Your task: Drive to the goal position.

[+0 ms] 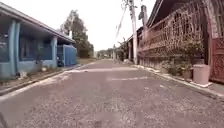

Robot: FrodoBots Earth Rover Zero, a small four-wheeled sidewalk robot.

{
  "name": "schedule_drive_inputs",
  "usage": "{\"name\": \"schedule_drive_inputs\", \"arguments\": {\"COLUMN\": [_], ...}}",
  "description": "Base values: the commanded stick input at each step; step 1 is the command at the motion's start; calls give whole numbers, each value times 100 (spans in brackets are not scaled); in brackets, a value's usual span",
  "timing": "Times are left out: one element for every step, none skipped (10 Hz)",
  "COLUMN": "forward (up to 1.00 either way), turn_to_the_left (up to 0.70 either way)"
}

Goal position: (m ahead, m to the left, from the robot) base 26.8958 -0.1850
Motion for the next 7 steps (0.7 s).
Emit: {"name": "schedule_drive_inputs", "arguments": {"forward": [50,50,50,50,50,50,50], "turn_to_the_left": [0,0,0,0,0,0,0]}}
